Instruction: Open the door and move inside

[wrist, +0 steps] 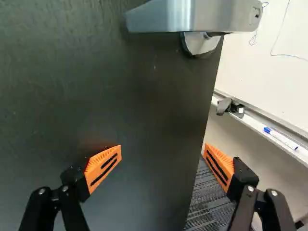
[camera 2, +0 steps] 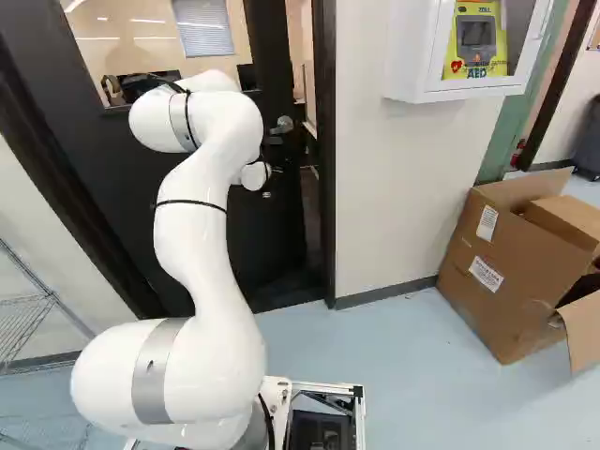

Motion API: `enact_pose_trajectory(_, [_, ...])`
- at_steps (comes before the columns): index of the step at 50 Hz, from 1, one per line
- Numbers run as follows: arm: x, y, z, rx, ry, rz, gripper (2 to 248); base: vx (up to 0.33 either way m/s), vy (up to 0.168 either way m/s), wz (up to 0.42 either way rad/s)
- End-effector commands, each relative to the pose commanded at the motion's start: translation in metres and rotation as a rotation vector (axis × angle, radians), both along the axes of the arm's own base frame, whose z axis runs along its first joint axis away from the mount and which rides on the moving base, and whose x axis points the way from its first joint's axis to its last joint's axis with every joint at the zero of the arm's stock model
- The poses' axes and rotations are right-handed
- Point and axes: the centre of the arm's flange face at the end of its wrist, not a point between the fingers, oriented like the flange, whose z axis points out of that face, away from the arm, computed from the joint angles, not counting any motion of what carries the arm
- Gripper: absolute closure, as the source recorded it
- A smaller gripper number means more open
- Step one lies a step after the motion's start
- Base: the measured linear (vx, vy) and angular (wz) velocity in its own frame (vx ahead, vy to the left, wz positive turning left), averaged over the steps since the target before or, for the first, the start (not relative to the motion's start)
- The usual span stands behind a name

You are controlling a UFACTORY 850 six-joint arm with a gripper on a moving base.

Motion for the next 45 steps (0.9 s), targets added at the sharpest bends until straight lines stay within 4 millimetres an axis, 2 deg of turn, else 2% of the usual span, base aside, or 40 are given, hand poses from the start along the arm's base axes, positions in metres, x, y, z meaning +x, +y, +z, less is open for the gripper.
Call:
enact_pose_trajectory(10, [0.011,0.012,-0.004,0.003,-0.017,0.012,3,0.0,0.0,0.0])
enact_pose_trajectory(25, [0.013,0.014,-0.004,0.004,-0.02,0.014,3,0.0,0.0,0.0])
enact_pose_trajectory(45, [-0.008,-0.009,0.002,0.002,0.012,-0.014,3,0.0,0.0,0.0])
